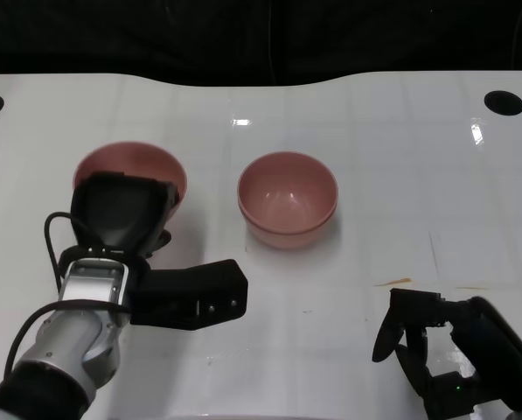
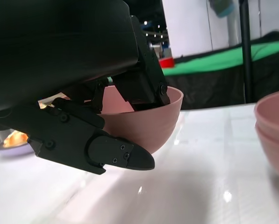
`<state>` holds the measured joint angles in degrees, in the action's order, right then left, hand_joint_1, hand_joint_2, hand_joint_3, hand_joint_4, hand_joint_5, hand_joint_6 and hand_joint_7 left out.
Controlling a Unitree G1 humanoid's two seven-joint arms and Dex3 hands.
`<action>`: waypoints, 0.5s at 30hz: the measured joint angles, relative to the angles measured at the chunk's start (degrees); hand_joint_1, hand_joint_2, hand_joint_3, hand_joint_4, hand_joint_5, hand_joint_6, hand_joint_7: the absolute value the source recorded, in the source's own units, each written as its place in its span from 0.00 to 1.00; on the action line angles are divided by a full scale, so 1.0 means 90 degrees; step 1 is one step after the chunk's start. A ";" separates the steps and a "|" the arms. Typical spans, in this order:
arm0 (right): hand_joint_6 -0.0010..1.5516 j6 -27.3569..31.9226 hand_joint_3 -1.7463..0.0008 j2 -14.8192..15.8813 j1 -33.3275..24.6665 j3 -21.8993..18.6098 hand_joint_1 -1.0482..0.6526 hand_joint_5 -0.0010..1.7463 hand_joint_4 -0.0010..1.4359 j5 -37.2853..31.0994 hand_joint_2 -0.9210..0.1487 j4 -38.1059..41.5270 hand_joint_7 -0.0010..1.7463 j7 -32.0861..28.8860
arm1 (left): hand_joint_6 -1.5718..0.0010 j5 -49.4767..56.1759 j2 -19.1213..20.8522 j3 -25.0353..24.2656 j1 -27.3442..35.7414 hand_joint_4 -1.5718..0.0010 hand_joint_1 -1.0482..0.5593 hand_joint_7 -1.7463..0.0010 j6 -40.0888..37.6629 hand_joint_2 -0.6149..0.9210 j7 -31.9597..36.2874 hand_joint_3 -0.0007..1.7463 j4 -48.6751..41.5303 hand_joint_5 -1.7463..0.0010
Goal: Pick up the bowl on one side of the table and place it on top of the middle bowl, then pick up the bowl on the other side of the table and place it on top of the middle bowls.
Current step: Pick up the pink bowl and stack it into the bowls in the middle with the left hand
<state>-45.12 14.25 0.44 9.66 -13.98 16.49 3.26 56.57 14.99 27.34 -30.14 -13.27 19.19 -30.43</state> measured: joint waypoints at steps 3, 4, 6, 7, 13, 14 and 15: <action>0.52 -0.0004 0.19 -0.0009 0.0002 -0.0006 0.46 1.00 0.63 -0.0025 0.54 0.0008 0.86 -0.0002 | 0.29 0.0081 0.0100 0.0001 0.0020 0.43 0.45 0.94 -0.0085 0.99 -0.0007 0.10 0.0366 0.00; 0.52 -0.0005 0.19 -0.0011 0.0003 -0.0009 0.45 1.00 0.63 -0.0026 0.54 0.0012 0.86 -0.0003 | 0.29 0.0132 0.0143 0.0001 0.0032 0.42 0.44 0.94 -0.0098 0.99 -0.0008 0.09 0.0527 0.00; 0.52 -0.0005 0.19 -0.0015 0.0002 -0.0012 0.45 1.00 0.63 -0.0027 0.54 0.0014 0.86 -0.0004 | 0.32 0.0171 0.0182 0.0000 0.0035 0.41 0.43 0.77 -0.0106 0.99 -0.0002 0.05 0.0809 0.00; 0.52 -0.0005 0.19 -0.0020 0.0003 -0.0012 0.45 1.00 0.63 -0.0026 0.54 0.0014 0.86 -0.0003 | 0.45 0.0187 0.0194 0.0000 0.0044 0.41 0.44 0.44 -0.0087 1.00 -0.0002 0.04 0.0947 0.00; 0.52 -0.0005 0.19 -0.0030 0.0005 -0.0015 0.46 1.00 0.63 -0.0025 0.54 0.0052 0.86 -0.0001 | 0.33 0.0113 0.0213 -0.0017 0.0084 0.41 0.44 0.71 0.0396 0.98 -0.0007 0.00 0.1760 0.00; 0.52 -0.0005 0.19 -0.0031 0.0006 -0.0015 0.46 1.00 0.63 -0.0025 0.54 0.0073 0.86 -0.0001 | 0.32 0.0115 0.0199 -0.0017 0.0083 0.41 0.44 0.72 0.0466 0.98 -0.0009 0.00 0.1850 0.00; 0.52 -0.0005 0.19 -0.0031 0.0006 -0.0016 0.46 1.00 0.64 -0.0026 0.54 0.0085 0.86 -0.0001 | 0.32 0.0115 0.0180 -0.0016 0.0082 0.41 0.44 0.73 0.0517 0.97 -0.0024 0.00 0.1926 0.00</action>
<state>-45.16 13.97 0.50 9.52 -14.21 17.25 3.26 57.60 16.61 27.20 -29.41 -8.62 18.98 -13.09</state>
